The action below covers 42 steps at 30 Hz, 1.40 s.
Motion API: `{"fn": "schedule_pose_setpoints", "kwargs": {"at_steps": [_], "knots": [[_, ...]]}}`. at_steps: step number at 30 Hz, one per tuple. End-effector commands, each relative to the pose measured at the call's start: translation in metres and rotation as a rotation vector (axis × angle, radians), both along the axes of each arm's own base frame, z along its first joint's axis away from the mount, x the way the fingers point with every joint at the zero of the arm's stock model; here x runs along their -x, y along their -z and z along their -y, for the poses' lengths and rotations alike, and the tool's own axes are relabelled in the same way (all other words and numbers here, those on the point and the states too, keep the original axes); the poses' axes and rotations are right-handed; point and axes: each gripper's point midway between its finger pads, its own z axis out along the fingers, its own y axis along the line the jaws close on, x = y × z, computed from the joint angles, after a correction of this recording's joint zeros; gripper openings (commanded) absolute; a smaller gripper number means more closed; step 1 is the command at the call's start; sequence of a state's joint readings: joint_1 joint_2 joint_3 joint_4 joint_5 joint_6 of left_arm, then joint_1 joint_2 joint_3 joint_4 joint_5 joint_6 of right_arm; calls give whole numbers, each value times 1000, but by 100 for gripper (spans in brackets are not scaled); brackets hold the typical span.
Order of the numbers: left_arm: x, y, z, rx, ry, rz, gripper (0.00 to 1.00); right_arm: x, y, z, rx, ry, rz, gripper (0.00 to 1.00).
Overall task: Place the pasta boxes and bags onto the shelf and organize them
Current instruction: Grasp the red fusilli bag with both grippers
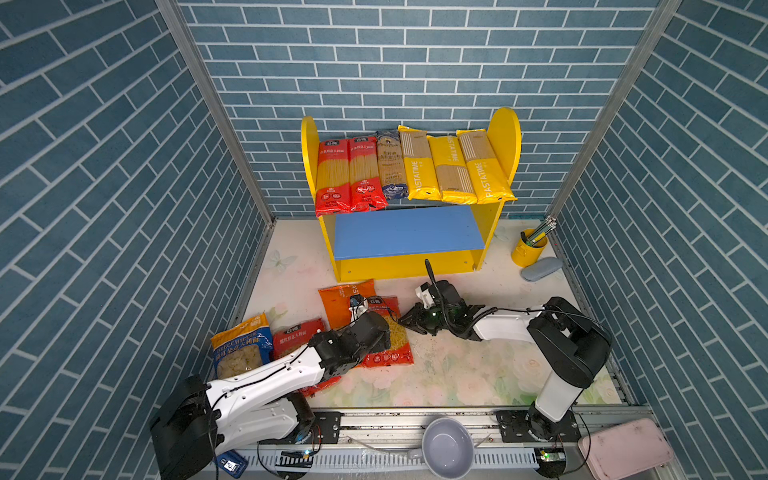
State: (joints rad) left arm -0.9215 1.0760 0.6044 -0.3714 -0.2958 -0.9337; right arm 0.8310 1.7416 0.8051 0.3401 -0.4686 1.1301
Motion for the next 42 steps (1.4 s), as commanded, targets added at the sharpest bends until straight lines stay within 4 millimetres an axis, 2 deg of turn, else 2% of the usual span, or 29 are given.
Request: {"fn": "schedule_pose_setpoints", "kwargs": {"at_steps": [1,9,13,16,18,22,26,30,36,42], "knots": [[-1,-3,0,-19,18,10,79,-4,-12,-4,-37,27,11,16],[-1,-2,1,-1,16,9,79,-6,-12,-7,-39,22,5,16],[1,-2,-1,-6,16,8,79,-5,-14,-7,-40,16,4,30],[1,-2,-2,-2,15,13,79,-4,-9,-1,1,15,6,43],[1,-3,-2,2,15,16,79,-4,-6,5,31,17,7,48],[1,-1,-2,3,15,15,79,-5,-3,6,43,15,7,53],[1,4,-1,7,8,10,79,-2,4,-4,17,-22,-17,54],[2,-2,-2,16,15,14,79,1,3,-4,-8,-28,-21,55],[5,-4,-15,55,40,-21,79,2,6,5,5,-34,-28,57],[8,-2,-47,-34,-7,-69,79,8,18,10,26,-41,-48,60]]}}
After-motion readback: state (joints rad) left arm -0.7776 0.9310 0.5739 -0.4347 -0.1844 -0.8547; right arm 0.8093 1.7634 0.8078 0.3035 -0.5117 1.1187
